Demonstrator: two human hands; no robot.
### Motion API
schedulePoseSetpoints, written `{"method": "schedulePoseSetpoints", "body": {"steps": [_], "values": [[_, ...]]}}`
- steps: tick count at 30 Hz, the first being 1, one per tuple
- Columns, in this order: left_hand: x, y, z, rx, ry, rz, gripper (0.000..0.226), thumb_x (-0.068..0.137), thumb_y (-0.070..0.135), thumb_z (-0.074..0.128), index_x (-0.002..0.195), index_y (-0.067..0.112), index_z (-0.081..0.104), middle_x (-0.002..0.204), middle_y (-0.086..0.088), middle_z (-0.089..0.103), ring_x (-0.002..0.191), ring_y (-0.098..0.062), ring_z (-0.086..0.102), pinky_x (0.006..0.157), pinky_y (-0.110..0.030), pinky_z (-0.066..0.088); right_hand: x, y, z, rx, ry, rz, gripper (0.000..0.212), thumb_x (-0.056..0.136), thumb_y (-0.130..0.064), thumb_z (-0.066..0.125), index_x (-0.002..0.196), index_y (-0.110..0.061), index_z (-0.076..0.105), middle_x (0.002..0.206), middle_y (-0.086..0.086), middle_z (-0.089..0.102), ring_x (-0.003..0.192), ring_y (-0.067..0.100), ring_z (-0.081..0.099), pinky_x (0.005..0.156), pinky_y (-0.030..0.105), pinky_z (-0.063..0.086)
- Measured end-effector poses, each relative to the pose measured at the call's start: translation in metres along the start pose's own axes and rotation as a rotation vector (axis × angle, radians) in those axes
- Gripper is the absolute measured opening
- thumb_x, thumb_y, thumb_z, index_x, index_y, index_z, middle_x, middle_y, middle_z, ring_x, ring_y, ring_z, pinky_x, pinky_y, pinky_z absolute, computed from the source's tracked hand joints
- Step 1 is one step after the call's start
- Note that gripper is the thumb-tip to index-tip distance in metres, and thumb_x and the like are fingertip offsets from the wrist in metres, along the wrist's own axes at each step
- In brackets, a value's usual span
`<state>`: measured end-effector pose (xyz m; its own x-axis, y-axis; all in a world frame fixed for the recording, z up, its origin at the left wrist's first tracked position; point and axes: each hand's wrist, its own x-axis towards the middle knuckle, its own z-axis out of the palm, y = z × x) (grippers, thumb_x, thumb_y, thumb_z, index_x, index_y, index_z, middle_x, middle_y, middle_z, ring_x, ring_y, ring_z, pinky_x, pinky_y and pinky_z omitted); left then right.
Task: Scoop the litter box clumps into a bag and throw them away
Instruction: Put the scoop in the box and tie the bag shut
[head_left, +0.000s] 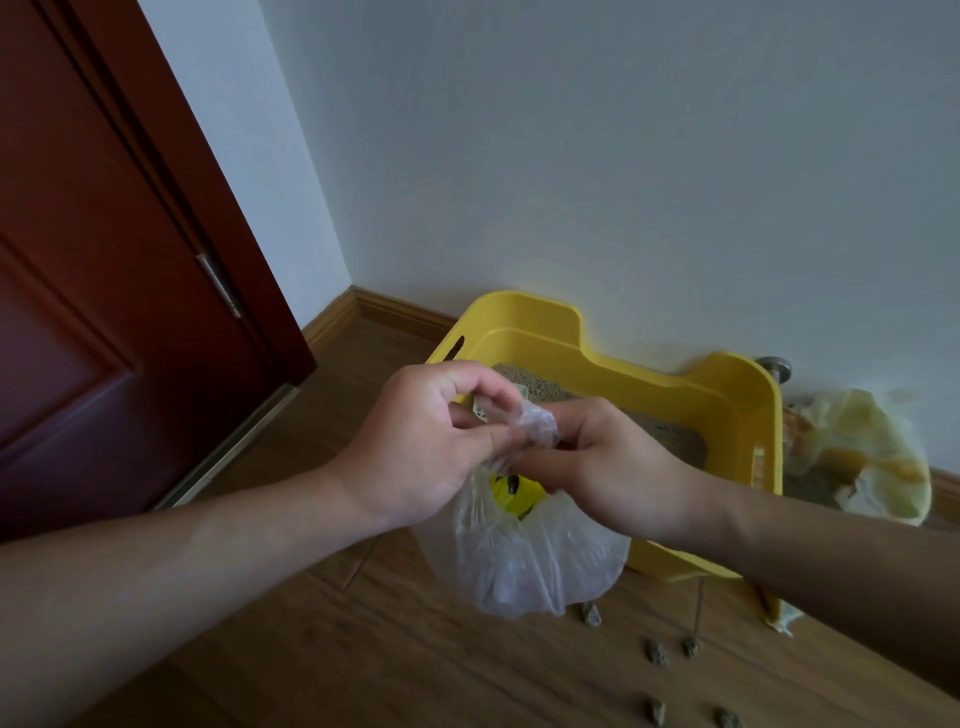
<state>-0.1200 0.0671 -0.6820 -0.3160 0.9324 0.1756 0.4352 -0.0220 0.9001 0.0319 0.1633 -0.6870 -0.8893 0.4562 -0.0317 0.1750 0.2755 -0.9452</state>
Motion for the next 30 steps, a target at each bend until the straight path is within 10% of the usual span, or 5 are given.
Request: {"method": "schedulePoseSetpoints", "body": {"steps": [11,15,21,30], "values": [[0.006,-0.003,-0.003,-0.076,-0.010,-0.151,0.030,0.070,0.017,0.085,0.067,0.014,0.056,0.071,0.002,0.064,0.063,-0.009,0.057,0.061,-0.027,0.046,0.002,0.002,0.000,0.180,0.313,-0.016,0.018,0.095,-0.017,0.062,0.087,-0.003,0.069,0.067,0.015,0.071,0.059,0.017,0.065,0.059,0.023,0.050],[0.004,-0.003,0.000,-0.095,-0.156,-0.035,0.033,0.072,0.015,0.079,0.062,0.017,0.048,0.086,-0.016,0.064,0.076,-0.021,0.059,0.069,-0.034,0.049,0.006,0.006,0.001,0.101,0.411,0.042,0.022,0.098,-0.024,0.059,0.082,-0.009,0.060,0.066,0.013,0.068,0.059,0.028,0.061,0.058,0.039,0.049],[0.003,-0.004,0.010,0.101,-0.126,0.097,0.044,0.071,0.018,0.081,0.058,0.022,0.039,0.067,0.009,0.044,0.063,-0.011,0.043,0.061,-0.033,0.043,0.013,0.010,0.006,-0.020,0.459,0.097,0.025,0.095,-0.025,0.063,0.072,-0.019,0.054,0.060,-0.008,0.053,0.054,0.006,0.046,0.054,0.027,0.039],[0.007,-0.001,0.006,0.355,-0.123,0.317,0.036,0.066,-0.009,0.065,0.057,0.016,0.041,0.079,0.003,0.046,0.071,-0.022,0.052,0.058,-0.043,0.045,0.013,0.008,0.005,0.068,0.390,0.222,0.022,0.093,-0.022,0.065,0.074,-0.014,0.056,0.050,0.006,0.060,0.049,0.016,0.052,0.052,0.030,0.040]]}}
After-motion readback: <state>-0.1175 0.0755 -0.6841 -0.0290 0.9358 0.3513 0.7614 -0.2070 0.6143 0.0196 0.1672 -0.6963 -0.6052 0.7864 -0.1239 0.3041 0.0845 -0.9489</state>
